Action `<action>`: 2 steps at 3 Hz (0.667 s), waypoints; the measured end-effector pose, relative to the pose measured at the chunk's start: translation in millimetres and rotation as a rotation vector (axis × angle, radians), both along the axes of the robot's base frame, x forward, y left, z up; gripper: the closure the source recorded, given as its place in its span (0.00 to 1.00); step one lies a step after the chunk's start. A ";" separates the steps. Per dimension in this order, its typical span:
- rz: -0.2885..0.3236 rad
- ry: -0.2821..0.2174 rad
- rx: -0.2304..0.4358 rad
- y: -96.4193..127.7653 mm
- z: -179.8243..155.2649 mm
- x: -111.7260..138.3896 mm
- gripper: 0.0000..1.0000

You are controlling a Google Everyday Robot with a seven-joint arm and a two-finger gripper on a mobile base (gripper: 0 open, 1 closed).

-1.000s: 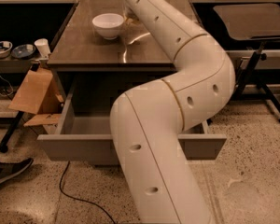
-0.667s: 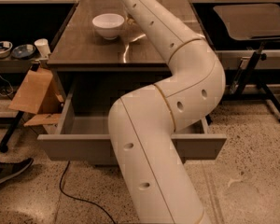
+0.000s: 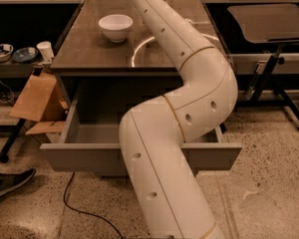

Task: Pick sponge from top drawer and place on counter

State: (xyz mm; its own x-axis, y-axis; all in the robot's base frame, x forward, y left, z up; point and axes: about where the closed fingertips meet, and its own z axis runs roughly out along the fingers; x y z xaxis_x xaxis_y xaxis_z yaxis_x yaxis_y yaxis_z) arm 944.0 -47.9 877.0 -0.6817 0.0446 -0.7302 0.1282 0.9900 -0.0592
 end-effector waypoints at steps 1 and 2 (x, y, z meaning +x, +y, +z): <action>-0.002 0.000 -0.001 -7.7 -1.5 0.8 0.58; 0.010 0.000 0.001 -11.7 -3.0 1.6 0.35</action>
Offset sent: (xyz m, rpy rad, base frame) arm 0.0594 -0.0179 0.0295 0.0079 -0.0040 0.0266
